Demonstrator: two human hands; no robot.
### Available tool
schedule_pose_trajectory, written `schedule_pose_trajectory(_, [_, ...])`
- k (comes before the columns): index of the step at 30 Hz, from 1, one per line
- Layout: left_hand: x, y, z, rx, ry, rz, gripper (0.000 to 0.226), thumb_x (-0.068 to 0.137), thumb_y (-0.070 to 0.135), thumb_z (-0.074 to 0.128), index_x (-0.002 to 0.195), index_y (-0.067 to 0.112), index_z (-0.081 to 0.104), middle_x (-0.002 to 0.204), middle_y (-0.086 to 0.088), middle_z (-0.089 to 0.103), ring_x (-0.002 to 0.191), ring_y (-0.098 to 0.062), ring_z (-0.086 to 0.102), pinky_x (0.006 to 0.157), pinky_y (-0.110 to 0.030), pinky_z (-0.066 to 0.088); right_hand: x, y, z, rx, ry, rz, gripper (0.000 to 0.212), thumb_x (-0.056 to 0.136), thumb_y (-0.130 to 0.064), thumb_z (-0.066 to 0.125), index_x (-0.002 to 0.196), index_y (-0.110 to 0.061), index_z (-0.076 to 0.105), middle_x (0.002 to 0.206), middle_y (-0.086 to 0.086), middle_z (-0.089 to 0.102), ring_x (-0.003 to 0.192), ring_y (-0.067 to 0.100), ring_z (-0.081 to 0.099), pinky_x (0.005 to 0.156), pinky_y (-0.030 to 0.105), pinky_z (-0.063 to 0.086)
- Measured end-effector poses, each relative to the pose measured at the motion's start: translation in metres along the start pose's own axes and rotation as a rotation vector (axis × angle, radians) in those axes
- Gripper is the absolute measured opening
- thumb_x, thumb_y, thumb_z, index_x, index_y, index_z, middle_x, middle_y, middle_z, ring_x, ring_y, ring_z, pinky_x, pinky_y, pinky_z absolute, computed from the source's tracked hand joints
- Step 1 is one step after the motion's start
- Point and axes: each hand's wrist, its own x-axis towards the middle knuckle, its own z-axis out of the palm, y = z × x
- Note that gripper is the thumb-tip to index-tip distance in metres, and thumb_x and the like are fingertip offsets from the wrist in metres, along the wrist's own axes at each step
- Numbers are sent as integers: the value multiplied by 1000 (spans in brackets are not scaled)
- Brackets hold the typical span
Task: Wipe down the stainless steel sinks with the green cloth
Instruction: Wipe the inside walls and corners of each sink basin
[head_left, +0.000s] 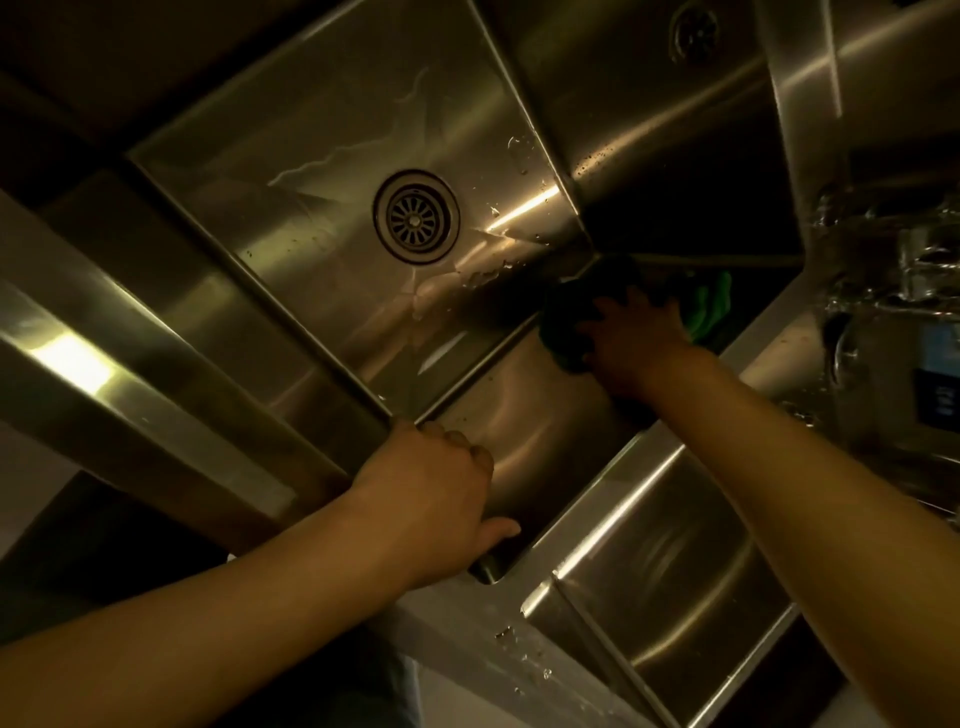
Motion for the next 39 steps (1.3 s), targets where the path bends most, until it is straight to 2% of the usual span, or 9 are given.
schedule_pose_trajectory(3, [-2, 1, -2, 15, 10, -9, 81, 98, 77, 21, 142, 15, 49, 133, -15, 61, 119, -32, 58, 99, -48, 41, -42, -23, -2, 18, 34, -55, 59, 92, -46, 56, 149, -39, 40, 158, 5, 31, 147, 43, 18, 111, 68, 23])
schedule_pose_trajectory(7, [-9, 0, -6, 145, -49, -31, 83, 100, 76, 20, 135, 11, 56, 130, -18, 62, 117, -34, 57, 101, -50, 38, -81, -69, -3, 124, -18, -266, 58, 90, -42, 62, 146, -40, 46, 154, 3, 35, 146, 39, 21, 111, 63, 23])
schedule_pose_trajectory(10, [-14, 0, -10, 257, -132, -95, 87, 100, 76, 18, 140, 8, 53, 137, -22, 58, 124, -39, 53, 103, -56, 35, -80, -109, 0, 98, -106, -435, 62, 93, -41, 62, 151, -37, 41, 159, 3, 31, 147, 38, 22, 112, 63, 24])
schedule_pose_trajectory(14, [-16, -1, -10, 227, -162, -125, 90, 97, 79, 16, 138, 8, 55, 136, -22, 58, 126, -39, 52, 103, -57, 33, -42, -149, 4, 66, -180, -494, 67, 95, -42, 62, 155, -35, 34, 162, 4, 27, 149, 38, 19, 116, 65, 22])
schedule_pose_trajectory(20, [-14, -4, -7, 170, -106, -151, 94, 97, 79, 20, 155, 6, 31, 147, -27, 47, 134, -45, 45, 108, -63, 29, 14, -157, 1, 62, -245, -447, 67, 94, -28, 63, 155, -33, 36, 163, 4, 25, 150, 38, 19, 116, 64, 23])
schedule_pose_trajectory(27, [-16, -4, -8, 193, -104, -144, 92, 98, 79, 17, 148, 5, 43, 142, -26, 52, 129, -43, 49, 105, -61, 32, 23, -102, -2, 85, -174, -240, 67, 94, -34, 62, 155, -33, 34, 165, 8, 21, 152, 43, 8, 117, 71, 14])
schedule_pose_trajectory(31, [-17, -4, -10, 190, -131, -137, 92, 99, 77, 15, 145, 5, 47, 141, -26, 53, 128, -42, 50, 105, -60, 33, -2, -73, -2, 92, -120, -90, 74, 94, -34, 62, 159, -32, 26, 166, 8, 15, 152, 46, 1, 115, 71, 10])
schedule_pose_trajectory(34, [-16, -3, -14, 207, -206, -124, 91, 100, 76, 13, 142, 5, 51, 142, -28, 52, 128, -44, 50, 104, -61, 34, -33, -63, 1, 85, 0, -2, 69, 93, -37, 61, 156, -30, 32, 162, 9, 23, 150, 46, 10, 114, 68, 17])
schedule_pose_trajectory(39, [-13, -5, -23, 128, -308, -113, 91, 99, 78, 17, 142, 7, 52, 144, -25, 53, 131, -41, 49, 106, -60, 31, -63, -58, 4, 107, 178, -15, 49, 93, -32, 58, 141, -27, 52, 147, 8, 43, 136, 40, 33, 105, 55, 32])
